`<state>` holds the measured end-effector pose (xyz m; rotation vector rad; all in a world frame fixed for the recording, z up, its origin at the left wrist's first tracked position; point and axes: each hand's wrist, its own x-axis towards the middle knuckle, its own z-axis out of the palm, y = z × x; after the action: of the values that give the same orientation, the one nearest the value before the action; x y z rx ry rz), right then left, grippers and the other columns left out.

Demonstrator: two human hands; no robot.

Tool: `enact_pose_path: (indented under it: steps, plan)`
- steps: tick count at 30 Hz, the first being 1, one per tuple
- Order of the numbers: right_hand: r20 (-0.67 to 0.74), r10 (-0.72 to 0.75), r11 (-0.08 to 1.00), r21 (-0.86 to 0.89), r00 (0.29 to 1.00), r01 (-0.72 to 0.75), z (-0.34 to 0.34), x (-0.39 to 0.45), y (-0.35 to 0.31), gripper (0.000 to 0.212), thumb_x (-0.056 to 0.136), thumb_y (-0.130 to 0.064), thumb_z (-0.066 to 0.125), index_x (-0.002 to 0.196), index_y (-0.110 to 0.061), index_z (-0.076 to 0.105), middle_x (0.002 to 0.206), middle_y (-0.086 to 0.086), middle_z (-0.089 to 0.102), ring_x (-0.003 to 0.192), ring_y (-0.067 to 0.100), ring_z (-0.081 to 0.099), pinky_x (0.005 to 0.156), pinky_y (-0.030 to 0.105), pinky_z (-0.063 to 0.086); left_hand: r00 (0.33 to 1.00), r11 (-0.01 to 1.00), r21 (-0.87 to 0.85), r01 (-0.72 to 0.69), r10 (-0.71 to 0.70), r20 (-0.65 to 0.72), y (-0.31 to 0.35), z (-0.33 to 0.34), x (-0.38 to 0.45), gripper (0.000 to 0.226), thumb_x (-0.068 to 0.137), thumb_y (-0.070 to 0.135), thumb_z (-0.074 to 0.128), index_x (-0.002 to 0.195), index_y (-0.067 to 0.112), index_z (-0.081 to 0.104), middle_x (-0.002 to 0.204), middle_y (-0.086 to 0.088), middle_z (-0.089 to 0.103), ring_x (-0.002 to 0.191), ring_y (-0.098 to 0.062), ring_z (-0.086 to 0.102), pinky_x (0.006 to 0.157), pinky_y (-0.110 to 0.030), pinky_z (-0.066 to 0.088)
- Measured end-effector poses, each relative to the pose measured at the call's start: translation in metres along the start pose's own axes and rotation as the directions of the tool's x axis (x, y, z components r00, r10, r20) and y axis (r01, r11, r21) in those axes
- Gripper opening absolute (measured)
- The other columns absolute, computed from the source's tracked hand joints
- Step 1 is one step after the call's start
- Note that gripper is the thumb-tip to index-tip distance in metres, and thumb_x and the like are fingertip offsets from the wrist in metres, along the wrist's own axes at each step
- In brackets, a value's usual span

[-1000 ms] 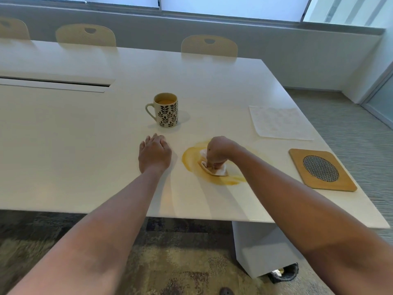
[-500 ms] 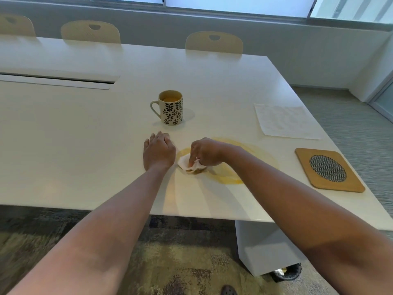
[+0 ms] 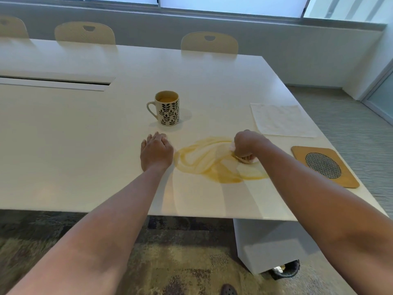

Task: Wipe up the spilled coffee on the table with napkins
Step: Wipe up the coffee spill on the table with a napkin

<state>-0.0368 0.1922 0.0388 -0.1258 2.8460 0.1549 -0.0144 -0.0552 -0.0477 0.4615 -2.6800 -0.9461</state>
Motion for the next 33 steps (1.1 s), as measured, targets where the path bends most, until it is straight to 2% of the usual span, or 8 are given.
enact_pose_path:
  steps: [3,6,10,14,19,22,25,33]
  plan:
    - [0.274,0.015,0.996,0.084,0.962,-0.04,-0.004,-0.002,-0.005,0.01,0.076,-0.001,0.061,0.072,0.001,0.07,0.069,0.014,0.073,0.067,0.025,0.074,0.071,0.038,0.062,1.0,1.0,0.001,-0.006,0.006,-0.003,0.0,0.001,0.001,0.048,0.103,0.025,0.025,0.135,0.014,0.059,0.148,-0.009,0.05,0.144,-0.025,0.033,0.119,-0.042,0.021]
    - [0.422,-0.033,0.979,0.197,0.906,-0.055,-0.004,-0.005,-0.021,0.005,0.074,-0.002,0.073,0.076,0.002,0.07,0.062,0.011,0.073,0.057,0.018,0.072,0.058,0.027,0.061,1.0,1.0,0.01,-0.007,0.007,-0.008,-0.001,0.002,0.003,0.049,0.103,0.026,0.024,0.136,0.015,0.058,0.149,-0.009,0.049,0.144,-0.025,0.032,0.12,-0.042,0.02]
    - [0.325,-0.138,0.925,0.381,0.936,0.004,0.001,-0.003,-0.047,0.01,0.072,-0.012,0.078,0.073,-0.004,0.073,0.068,0.007,0.075,0.06,0.014,0.072,0.063,0.024,0.06,1.0,1.0,0.02,-0.024,0.024,-0.001,-0.004,0.004,0.004,0.049,0.103,0.026,0.023,0.136,0.015,0.058,0.151,-0.006,0.048,0.147,-0.022,0.028,0.122,-0.039,0.016]
    - [0.143,-0.073,0.745,0.665,0.987,-0.041,0.008,0.007,-0.067,0.014,0.077,-0.008,0.074,0.084,0.003,0.069,0.078,0.015,0.075,0.075,0.025,0.074,0.075,0.032,0.06,0.999,0.999,0.027,-0.031,0.031,0.006,-0.006,0.006,0.007,0.05,0.103,0.025,0.023,0.137,0.016,0.057,0.155,-0.004,0.044,0.149,-0.02,0.026,0.123,-0.036,0.011]
    - [-0.199,-0.09,0.909,0.384,0.976,0.162,0.013,0.011,-0.084,0.02,0.088,-0.013,0.053,0.089,0.002,0.066,0.084,0.012,0.062,0.087,0.024,0.06,0.068,0.026,0.043,0.999,0.999,0.034,-0.035,0.035,0.014,-0.009,0.006,0.009,0.051,0.102,0.025,0.023,0.139,0.016,0.056,0.157,-0.003,0.041,0.15,-0.02,0.024,0.123,-0.036,0.009]
    - [-0.192,-0.263,0.91,0.276,0.946,0.309,0.017,0.011,-0.096,0.027,0.091,-0.014,0.054,0.113,-0.008,0.07,0.115,0.009,0.064,0.11,0.023,0.057,0.091,0.026,0.042,0.999,0.998,0.036,-0.043,0.043,0.013,-0.008,0.006,0.009,0.05,0.102,0.024,0.023,0.138,0.014,0.057,0.155,-0.004,0.044,0.149,-0.021,0.026,0.123,-0.037,0.011]
    - [-0.192,-0.372,0.871,0.265,0.908,0.413,0.017,0.013,-0.096,0.034,0.089,-0.006,0.058,0.118,-0.018,0.071,0.119,0.004,0.058,0.119,0.019,0.048,0.1,0.026,0.041,0.999,0.998,0.035,-0.045,0.045,0.01,-0.007,0.006,0.01,0.05,0.102,0.024,0.024,0.138,0.014,0.057,0.154,-0.005,0.045,0.148,-0.021,0.027,0.123,-0.037,0.012]
    - [-0.132,-0.318,0.942,0.066,0.939,0.329,0.006,0.015,-0.042,0.029,0.084,-0.004,0.061,0.103,-0.019,0.076,0.114,0.006,0.062,0.115,0.024,0.053,0.096,0.027,0.045,0.999,0.999,0.035,-0.041,0.041,0.012,-0.008,0.008,0.011,0.05,0.102,0.025,0.024,0.139,0.015,0.057,0.157,-0.004,0.041,0.149,-0.02,0.025,0.123,-0.036,0.01]
